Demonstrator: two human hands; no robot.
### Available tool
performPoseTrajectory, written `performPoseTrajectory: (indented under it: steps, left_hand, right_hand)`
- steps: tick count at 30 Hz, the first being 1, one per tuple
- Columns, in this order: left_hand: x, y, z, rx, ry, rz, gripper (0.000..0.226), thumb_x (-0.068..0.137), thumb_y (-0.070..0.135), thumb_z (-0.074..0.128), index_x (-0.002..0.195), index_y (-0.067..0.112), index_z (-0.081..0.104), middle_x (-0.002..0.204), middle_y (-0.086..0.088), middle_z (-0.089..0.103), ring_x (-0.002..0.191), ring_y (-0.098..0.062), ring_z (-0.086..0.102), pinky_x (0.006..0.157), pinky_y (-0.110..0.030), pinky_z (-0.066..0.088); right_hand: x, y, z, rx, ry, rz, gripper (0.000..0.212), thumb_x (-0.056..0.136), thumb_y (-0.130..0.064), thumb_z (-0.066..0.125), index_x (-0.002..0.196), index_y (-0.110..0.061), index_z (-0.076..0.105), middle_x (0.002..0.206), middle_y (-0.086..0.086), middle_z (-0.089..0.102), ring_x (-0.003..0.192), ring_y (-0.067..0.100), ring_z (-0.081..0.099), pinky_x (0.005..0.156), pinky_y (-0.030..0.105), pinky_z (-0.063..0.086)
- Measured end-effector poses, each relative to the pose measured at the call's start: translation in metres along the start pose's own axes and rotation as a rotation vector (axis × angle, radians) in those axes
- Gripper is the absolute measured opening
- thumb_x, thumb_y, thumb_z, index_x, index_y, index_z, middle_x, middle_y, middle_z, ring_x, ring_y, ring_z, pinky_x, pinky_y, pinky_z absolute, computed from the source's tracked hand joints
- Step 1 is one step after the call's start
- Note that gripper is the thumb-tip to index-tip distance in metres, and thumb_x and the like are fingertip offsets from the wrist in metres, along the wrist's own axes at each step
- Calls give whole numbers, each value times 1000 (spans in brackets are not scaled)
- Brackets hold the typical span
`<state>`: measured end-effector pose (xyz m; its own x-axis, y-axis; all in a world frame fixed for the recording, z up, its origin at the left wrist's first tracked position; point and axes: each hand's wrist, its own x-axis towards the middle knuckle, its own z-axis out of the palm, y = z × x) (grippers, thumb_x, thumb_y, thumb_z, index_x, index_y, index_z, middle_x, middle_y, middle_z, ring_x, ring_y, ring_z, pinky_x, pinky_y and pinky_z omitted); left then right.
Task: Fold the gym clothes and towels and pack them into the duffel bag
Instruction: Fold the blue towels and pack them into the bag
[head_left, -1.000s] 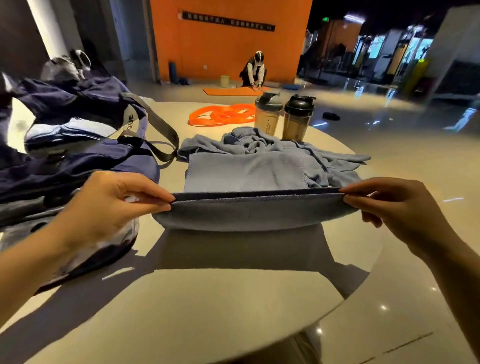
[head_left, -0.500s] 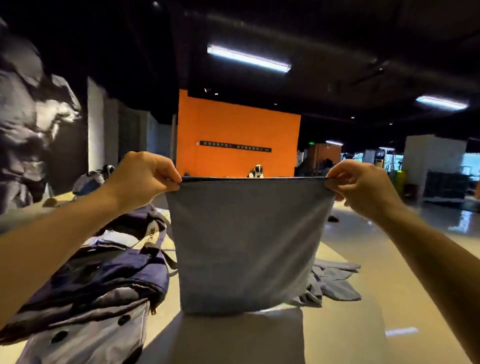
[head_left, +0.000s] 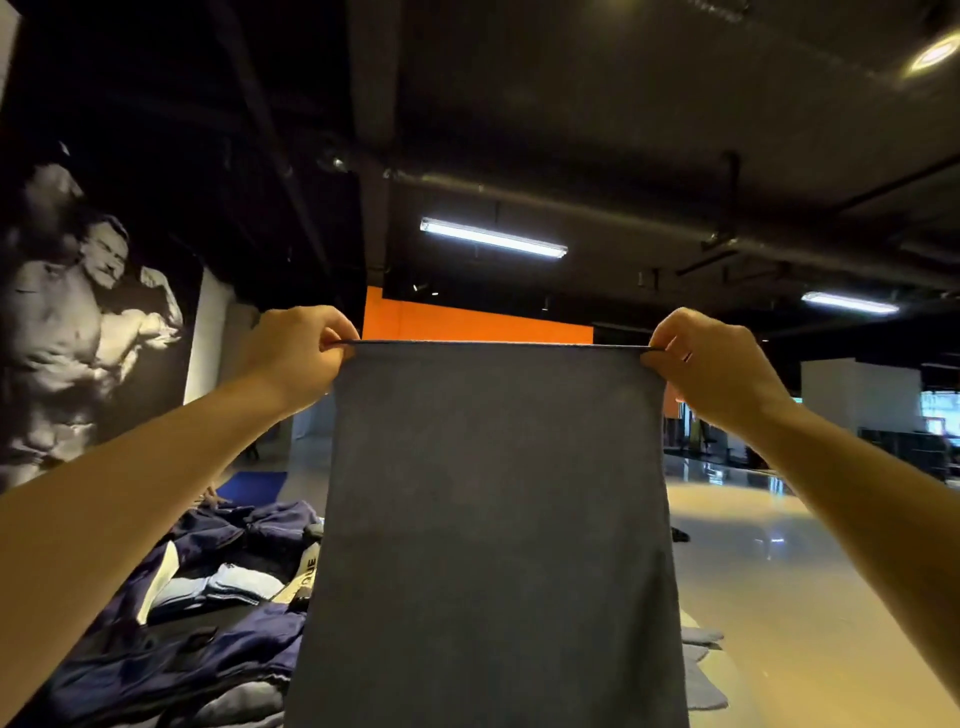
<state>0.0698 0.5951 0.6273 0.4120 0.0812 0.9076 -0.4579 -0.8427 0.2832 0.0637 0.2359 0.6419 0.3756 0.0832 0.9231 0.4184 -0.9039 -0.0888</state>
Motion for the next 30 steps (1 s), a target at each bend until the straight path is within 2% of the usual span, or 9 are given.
performPoseTrajectory:
  steps: [3, 6, 9, 13, 17, 19, 22, 26, 30]
  left_hand:
    - [-4, 9, -12, -59, 10, -44, 11, 90, 8, 64, 100, 6, 69, 84, -7, 65, 76, -29, 65, 77, -46, 56]
    - [-9, 14, -23, -84, 22, -47, 15, 91, 9, 63, 103, 2, 67, 83, -8, 63, 77, -31, 65, 78, -45, 56]
    - [-15, 19, -32, -89, 19, -59, 16, 93, 13, 60, 105, 4, 63, 85, -8, 64, 72, -28, 65, 66, -37, 55]
    - [-21, 26, -40, -138, 56, -121, 9, 96, 21, 56, 102, 14, 56, 78, -1, 60, 60, -18, 60, 44, -25, 49]
    - [-17, 33, -52, -211, 90, -84, 7, 95, 18, 58, 99, 13, 57, 76, -1, 60, 56, -13, 55, 36, -16, 39]
    - [-16, 31, -56, -209, 72, -78, 7, 94, 19, 60, 97, 13, 60, 73, 1, 60, 58, -14, 56, 42, -15, 42]
    - [-16, 22, -51, -205, 7, -85, 14, 92, 24, 62, 99, 12, 66, 82, -2, 64, 71, -16, 58, 63, -29, 46]
    - [-29, -6, -17, -210, -118, -152, 9, 92, 23, 63, 93, 14, 64, 76, 2, 62, 64, -11, 55, 52, -24, 41]
    - [-54, -55, 42, -116, -262, -227, 10, 90, 23, 66, 91, 13, 67, 79, -4, 65, 60, -13, 55, 61, -27, 44]
  right_hand:
    - [2, -10, -13, -12, 12, -2, 14, 92, -15, 60, 99, -5, 68, 98, 15, 68, 82, 23, 58, 73, 30, 44]
    - [-1, -21, -24, -60, -59, -16, 20, 94, -14, 58, 104, -2, 69, 102, 16, 68, 89, 28, 63, 78, 32, 48]
    - [-4, -23, -35, -29, -129, 44, 18, 95, -17, 56, 104, -6, 66, 94, 11, 66, 71, 19, 61, 60, 22, 47]
    - [-9, -26, -52, 172, -173, 165, 6, 95, -19, 56, 90, -17, 59, 71, -1, 59, 53, 12, 59, 39, 13, 41]
    - [-12, -29, -66, 253, -104, 150, 5, 93, -18, 58, 94, -14, 60, 68, 0, 58, 54, 16, 57, 47, 19, 43]
    - [-14, -30, -66, 295, -109, 166, 6, 93, -18, 59, 94, -13, 62, 67, 2, 59, 54, 17, 57, 51, 23, 44]
    - [-18, -27, -54, 327, -153, 215, 5, 91, -19, 61, 91, -14, 63, 71, 4, 62, 55, 16, 57, 51, 23, 46]
    - [-29, -10, -14, 314, -319, 297, 9, 89, -20, 64, 87, -12, 65, 71, 6, 62, 56, 16, 57, 53, 26, 48]
    - [-55, 13, 55, 303, -511, 404, 10, 89, -19, 65, 84, -11, 63, 76, 13, 63, 57, 18, 56, 51, 26, 45]
